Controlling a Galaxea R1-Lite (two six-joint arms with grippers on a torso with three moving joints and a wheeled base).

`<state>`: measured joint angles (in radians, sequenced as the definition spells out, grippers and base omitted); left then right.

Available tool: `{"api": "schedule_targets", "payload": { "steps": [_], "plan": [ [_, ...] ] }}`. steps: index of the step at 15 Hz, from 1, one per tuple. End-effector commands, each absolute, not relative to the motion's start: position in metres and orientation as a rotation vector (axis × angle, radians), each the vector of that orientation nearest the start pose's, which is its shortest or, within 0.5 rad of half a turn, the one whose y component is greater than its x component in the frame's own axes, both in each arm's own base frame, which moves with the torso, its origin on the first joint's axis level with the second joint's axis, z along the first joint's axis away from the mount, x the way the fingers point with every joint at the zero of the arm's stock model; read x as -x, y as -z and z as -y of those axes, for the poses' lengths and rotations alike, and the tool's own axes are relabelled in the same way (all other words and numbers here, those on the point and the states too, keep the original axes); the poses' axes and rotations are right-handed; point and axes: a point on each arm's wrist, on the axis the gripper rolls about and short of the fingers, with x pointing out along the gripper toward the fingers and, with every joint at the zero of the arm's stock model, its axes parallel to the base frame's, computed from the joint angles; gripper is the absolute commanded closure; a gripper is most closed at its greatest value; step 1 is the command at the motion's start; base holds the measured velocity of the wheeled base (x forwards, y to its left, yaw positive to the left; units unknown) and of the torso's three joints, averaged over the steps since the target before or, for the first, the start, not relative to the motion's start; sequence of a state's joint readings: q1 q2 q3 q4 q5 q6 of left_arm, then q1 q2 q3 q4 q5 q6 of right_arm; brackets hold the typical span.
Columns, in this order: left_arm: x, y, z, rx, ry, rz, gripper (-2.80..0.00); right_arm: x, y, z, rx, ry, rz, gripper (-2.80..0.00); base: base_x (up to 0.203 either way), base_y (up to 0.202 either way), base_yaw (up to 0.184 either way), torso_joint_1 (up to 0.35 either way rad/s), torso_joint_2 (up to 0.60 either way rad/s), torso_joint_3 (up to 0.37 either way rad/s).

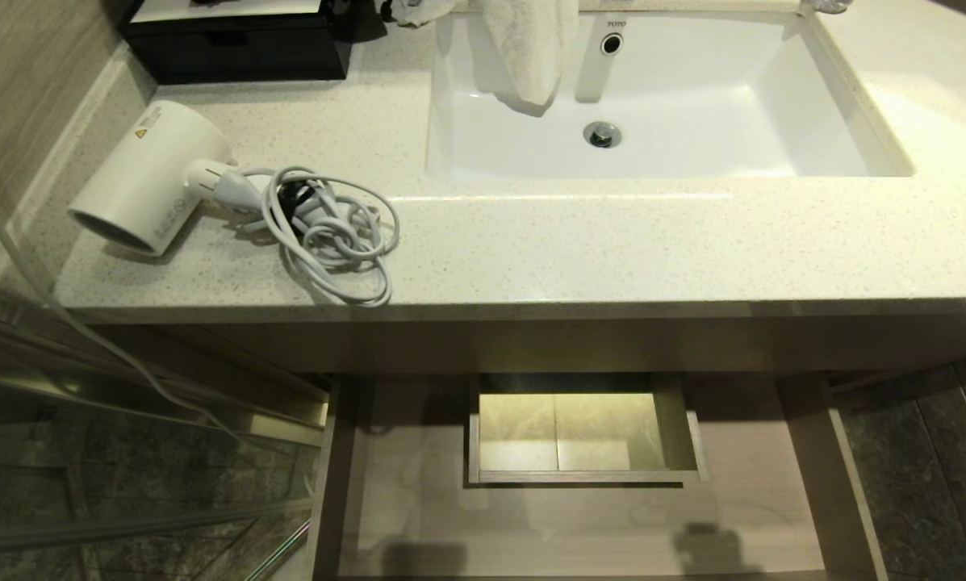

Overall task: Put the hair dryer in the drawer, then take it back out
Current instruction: Pick up the hairdryer

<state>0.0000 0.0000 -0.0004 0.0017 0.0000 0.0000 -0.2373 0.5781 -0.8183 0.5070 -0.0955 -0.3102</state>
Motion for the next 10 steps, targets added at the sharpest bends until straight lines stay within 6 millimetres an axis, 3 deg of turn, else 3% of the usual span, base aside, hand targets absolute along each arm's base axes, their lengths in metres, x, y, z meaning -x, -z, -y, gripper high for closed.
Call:
{"api": "schedule_targets", "payload": {
  "steps": [1, 10],
  "plan": [
    [0.0228, -0.0753, 0.0000, 0.000, 0.000, -0.002, 0.00, 0.0019, -0.2518, 0.0017, 0.289, 0.287, -0.311, 0.00, 0.000, 0.000, 0.000, 0.000, 0.00, 0.000],
    [0.0228, -0.0753, 0.0000, 0.000, 0.000, -0.002, 0.00, 0.0080, -0.2465, 0.0002, 0.291, 0.281, -0.329, 0.00, 0.000, 0.000, 0.000, 0.000, 0.00, 0.000]
  ]
}}
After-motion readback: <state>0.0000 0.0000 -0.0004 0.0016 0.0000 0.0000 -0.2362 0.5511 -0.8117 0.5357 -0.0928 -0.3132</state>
